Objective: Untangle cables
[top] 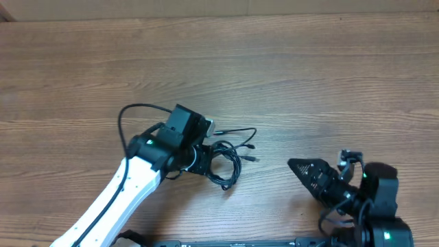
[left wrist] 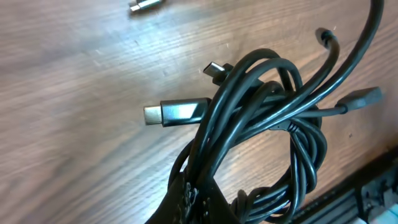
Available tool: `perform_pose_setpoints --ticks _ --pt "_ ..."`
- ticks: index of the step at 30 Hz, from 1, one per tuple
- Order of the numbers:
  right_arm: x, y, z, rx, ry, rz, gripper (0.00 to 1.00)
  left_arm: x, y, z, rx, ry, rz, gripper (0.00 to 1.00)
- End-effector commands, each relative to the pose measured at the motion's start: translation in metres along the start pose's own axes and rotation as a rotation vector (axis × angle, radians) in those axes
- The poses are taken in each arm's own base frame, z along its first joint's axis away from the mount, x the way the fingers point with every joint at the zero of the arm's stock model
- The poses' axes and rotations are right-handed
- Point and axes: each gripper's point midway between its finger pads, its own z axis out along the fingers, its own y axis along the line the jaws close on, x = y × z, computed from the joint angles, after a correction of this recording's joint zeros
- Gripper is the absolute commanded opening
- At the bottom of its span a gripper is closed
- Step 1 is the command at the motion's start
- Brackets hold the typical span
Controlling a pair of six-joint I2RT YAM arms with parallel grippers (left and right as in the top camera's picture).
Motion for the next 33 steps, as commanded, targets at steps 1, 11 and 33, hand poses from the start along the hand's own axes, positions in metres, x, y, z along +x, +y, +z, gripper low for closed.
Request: perform_pose_setpoints --ticks 1,11,33 --pt "0.005 0.012 0.006 -0.04 0.1 0.121 1.0 -0.014 0.011 -0.027 -0.092 -0.103 0.051 0.04" --pt "0.017 0.034 0.033 -0.078 0.271 0.224 1.0 -0.009 0.047 -0.051 -0.299 -0.178 -0.128 0.04" --pt "0.032 0.059 0.148 0.009 0.101 0.444 0.77 0.005 -0.007 -0.038 -0.184 -0.134 0.037 0.04"
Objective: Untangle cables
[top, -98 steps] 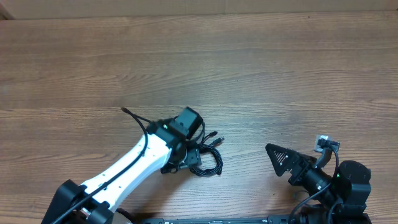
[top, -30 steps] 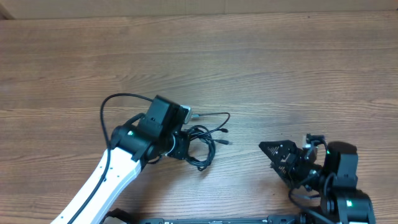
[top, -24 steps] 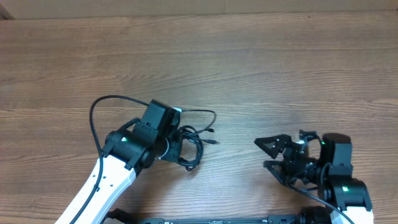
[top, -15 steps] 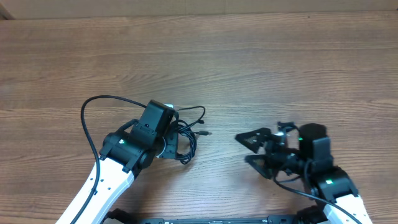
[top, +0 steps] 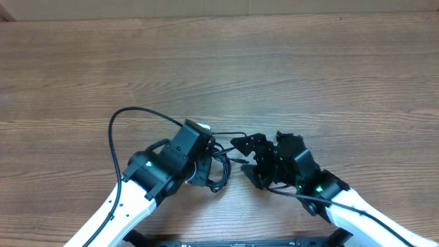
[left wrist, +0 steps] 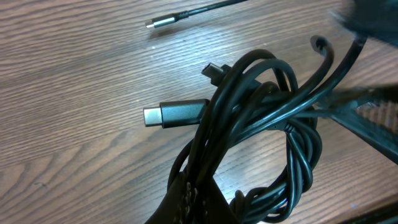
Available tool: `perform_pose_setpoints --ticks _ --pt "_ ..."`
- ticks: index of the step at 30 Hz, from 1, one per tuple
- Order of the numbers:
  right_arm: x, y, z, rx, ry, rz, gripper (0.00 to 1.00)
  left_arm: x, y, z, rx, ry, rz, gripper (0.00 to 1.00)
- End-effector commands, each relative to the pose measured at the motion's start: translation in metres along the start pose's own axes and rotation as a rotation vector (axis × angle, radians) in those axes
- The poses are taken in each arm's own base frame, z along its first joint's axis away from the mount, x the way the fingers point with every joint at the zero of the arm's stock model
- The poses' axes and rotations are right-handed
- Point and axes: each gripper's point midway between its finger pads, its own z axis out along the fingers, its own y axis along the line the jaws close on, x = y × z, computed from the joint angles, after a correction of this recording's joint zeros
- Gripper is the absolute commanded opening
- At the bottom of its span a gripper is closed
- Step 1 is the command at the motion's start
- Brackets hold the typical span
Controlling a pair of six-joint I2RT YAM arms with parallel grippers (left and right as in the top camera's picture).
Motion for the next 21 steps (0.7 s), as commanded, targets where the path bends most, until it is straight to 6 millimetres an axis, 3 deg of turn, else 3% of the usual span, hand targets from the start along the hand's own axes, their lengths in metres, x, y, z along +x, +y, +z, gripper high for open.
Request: perform_pose_setpoints --ticks 1,3,6,9,15,21 --pt "-0.009 0.01 0.009 -0.03 -0.04 0.085 0.71 -0.008 -0.01 -0.012 0.034 -0.044 0.002 0.04" --pt "-0.006 0.016 0.013 -0.055 -0.017 0.075 0.59 -0.007 -0.012 -0.012 0.037 -0.042 0.01 0.04" --pt "-0.001 0.022 0.015 -0.077 0.013 0.065 0.27 -0.007 -0.013 -0.012 0.034 -0.044 0.013 0.04" --pt "0.002 0.021 0.015 -0.073 0.034 0.028 0.04 -0.011 -0.001 -0.012 -0.031 -0.068 -0.049 0.04" --pt "0.015 0.02 0.014 -0.072 0.1 -0.137 0.04 -0.016 0.026 -0.015 -0.171 -0.134 -0.281 0.04" --pt "0.029 0.031 0.01 -0.134 0.163 -0.347 0.04 -0.018 0.029 -0.016 -0.174 -0.164 -0.459 0.04"
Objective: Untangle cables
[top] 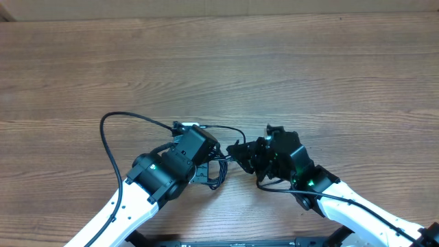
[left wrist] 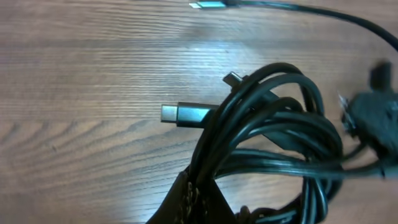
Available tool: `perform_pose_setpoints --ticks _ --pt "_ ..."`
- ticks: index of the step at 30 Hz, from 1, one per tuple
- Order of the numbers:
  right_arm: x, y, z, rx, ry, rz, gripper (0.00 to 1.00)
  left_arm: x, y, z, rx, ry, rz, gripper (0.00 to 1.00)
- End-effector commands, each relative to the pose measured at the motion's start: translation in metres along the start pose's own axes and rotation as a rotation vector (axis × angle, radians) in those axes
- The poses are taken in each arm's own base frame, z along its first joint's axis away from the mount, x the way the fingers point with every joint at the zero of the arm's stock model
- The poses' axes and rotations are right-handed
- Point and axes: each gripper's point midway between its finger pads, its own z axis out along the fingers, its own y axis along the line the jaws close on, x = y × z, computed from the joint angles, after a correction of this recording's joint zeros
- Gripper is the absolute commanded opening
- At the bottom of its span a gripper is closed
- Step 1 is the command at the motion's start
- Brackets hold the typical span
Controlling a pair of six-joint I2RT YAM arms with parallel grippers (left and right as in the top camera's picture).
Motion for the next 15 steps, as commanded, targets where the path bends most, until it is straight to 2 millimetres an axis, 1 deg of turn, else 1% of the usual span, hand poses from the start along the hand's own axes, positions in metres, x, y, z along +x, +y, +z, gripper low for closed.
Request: perform_pose_setpoints --ticks 1,4,7,10,13,15 --pt "0.017 0.018 -0.001 -0.059 0.087 -0.195 0.04 -0.02 0.006 -0.011 -0.023 -0.099 -0.174 0.04" --pt "0.024 0.027 -0.004 -0.099 0.117 -0.268 0.04 -0.02 0.006 -0.011 -0.025 -0.098 -0.174 0.04" --pt "0.027 0.027 -0.005 -0.104 0.136 -0.28 0.04 -0.02 0.006 -0.011 -0.026 -0.098 -0.184 0.04" --pt "0.027 0.027 -0.005 -0.106 0.131 -0.313 0.04 -0.02 0.009 -0.011 -0.041 -0.105 -0.197 0.04" --pt "0.018 0.03 -0.006 -0.114 0.089 -0.409 0.04 -0.02 0.016 -0.008 -0.084 -0.11 -0.182 0.04" --pt "0.009 0.033 -0.008 -0.119 0.054 -0.479 0.04 -0.018 0.016 -0.004 -0.101 -0.094 -0.127 0.04"
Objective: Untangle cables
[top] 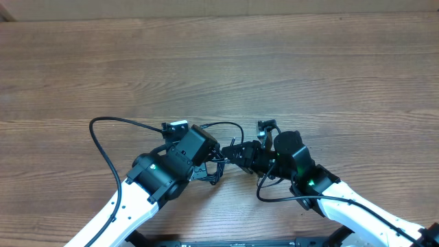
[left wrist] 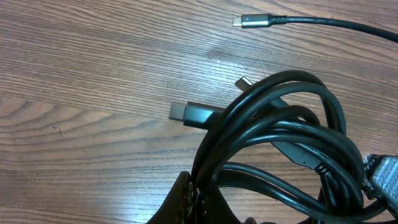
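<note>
A tangled bundle of black cables (top: 215,167) (left wrist: 292,149) lies at the table's front centre. My left gripper (top: 207,165) (left wrist: 200,198) is shut on the bundle's lower-left strands. A grey USB-C plug (left wrist: 189,113) and a smaller plug (left wrist: 242,82) stick out of the bundle to the left. Another plug (left wrist: 255,21) lies loose on the wood beyond, its thin cable (top: 230,125) running off to the right. My right gripper (top: 234,152) is at the bundle's right side with its fingers drawn together on a strand. One of its fingers (left wrist: 382,177) shows at the frame's edge.
The wooden table (top: 288,68) stretches bare behind and to both sides. A thin black cable loop (top: 96,137) arches out to the left of my left arm. My right arm (top: 343,199) comes in from the front right.
My right gripper has moved a little left and narrowed on the bundle's right side. My left gripper, holding the bundle, has turned slightly; the loose plug lies farther right in its view.
My left gripper held the bundle while my right gripper rested open at the front right. Then the right gripper was open beside the bundle. It stood closer still a moment ago, and now its fingers are on the bundle's right side.
</note>
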Available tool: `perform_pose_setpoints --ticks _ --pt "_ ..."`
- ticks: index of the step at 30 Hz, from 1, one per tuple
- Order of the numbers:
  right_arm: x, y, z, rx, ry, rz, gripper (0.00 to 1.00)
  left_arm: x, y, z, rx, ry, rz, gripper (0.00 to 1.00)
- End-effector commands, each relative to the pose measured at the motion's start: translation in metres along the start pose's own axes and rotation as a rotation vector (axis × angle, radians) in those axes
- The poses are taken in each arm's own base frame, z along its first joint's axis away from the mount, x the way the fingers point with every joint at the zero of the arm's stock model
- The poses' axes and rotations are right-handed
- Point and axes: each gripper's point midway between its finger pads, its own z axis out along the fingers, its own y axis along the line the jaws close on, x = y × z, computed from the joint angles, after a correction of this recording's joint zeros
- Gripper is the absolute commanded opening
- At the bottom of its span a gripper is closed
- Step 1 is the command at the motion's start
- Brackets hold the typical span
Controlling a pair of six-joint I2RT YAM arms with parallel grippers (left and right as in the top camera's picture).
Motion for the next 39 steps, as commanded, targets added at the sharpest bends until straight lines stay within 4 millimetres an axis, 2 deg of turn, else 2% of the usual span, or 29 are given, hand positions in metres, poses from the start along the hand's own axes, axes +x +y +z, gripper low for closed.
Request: perform_pose_setpoints --ticks 1,7,9,12,18,19,20,23,30,35,39 --pt "-0.014 0.02 -0.008 -0.05 -0.036 -0.193 0.04 -0.012 0.004 0.0 -0.048 -0.043 0.042 0.04" --pt "-0.035 0.041 -0.028 -0.101 -0.119 -0.277 0.04 0.005 -0.003 0.018 -0.057 0.062 0.074 0.04" --pt "-0.034 0.051 -0.036 -0.125 -0.131 -0.303 0.04 0.005 -0.006 0.023 -0.061 0.069 0.036 0.04" --pt "-0.026 0.052 -0.038 -0.117 -0.112 -0.299 0.04 0.0 -0.016 0.024 -0.021 0.054 0.019 0.04" --pt "-0.008 0.032 -0.03 -0.027 -0.065 -0.263 0.04 -0.001 -0.034 0.024 0.067 0.061 0.004 0.04" --pt "-0.009 0.026 -0.029 0.004 -0.078 -0.256 0.04 0.0 -0.036 0.023 0.078 0.07 0.004 0.04" --pt "-0.014 0.008 -0.028 0.096 -0.131 -0.239 0.04 0.004 -0.042 0.022 0.109 0.094 0.013 0.04" --pt "-0.023 -0.015 -0.031 0.218 -0.207 -0.226 0.04 0.012 -0.053 0.02 0.174 0.14 0.069 0.04" --pt "-0.027 -0.028 -0.03 0.277 -0.229 -0.227 0.04 0.022 -0.08 0.011 0.326 0.204 0.116 0.04" --pt "-0.03 -0.015 -0.029 0.245 -0.237 -0.26 0.04 0.017 -0.085 0.011 0.345 0.186 0.108 0.04" --pt "-0.027 0.01 -0.026 0.178 -0.196 -0.275 0.04 0.012 -0.078 0.014 0.295 0.162 0.043 0.04"
